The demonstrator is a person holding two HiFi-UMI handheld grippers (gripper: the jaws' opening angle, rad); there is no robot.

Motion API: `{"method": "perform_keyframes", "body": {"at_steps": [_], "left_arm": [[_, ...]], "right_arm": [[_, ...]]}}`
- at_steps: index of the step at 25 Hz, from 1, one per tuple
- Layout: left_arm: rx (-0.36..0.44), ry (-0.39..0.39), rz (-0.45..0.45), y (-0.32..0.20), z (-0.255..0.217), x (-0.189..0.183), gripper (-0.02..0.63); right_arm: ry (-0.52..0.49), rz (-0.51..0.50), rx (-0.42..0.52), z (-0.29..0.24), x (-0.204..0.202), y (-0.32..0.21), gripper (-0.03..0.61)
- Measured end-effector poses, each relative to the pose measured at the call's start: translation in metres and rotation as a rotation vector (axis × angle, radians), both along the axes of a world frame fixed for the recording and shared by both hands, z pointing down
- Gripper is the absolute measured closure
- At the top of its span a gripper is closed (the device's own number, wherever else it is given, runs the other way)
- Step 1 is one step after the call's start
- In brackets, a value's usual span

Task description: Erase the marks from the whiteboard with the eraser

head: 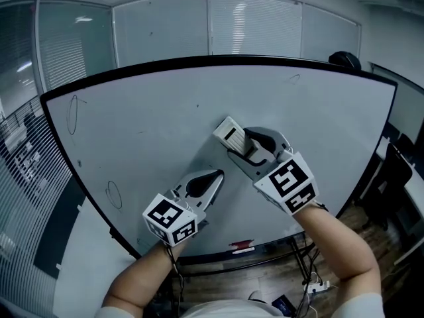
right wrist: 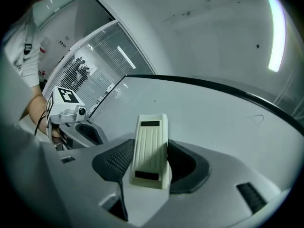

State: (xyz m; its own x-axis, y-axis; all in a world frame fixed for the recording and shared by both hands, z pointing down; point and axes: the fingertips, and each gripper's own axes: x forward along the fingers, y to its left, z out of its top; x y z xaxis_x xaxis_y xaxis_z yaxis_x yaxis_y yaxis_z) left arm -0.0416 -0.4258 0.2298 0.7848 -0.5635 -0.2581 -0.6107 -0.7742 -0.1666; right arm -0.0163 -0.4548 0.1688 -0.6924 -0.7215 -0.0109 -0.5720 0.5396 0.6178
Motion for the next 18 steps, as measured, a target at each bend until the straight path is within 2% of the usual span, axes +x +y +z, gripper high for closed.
{"method": "perform_keyframes", "body": {"at_steps": [7,18], "left_arm": [[0.019,-0.009,0.009,0.001,-0.010,0.012,0.607],[0.049,-0.016,0.030,-0.007,-0.025,0.028,0.607]], "right_arm": [[-0.044,0.070,0.058,-0.043,0.042,-0.010,0.345],[-0.240,0.272,0.193,-0.148,0.177,-0.034,0.345]]}}
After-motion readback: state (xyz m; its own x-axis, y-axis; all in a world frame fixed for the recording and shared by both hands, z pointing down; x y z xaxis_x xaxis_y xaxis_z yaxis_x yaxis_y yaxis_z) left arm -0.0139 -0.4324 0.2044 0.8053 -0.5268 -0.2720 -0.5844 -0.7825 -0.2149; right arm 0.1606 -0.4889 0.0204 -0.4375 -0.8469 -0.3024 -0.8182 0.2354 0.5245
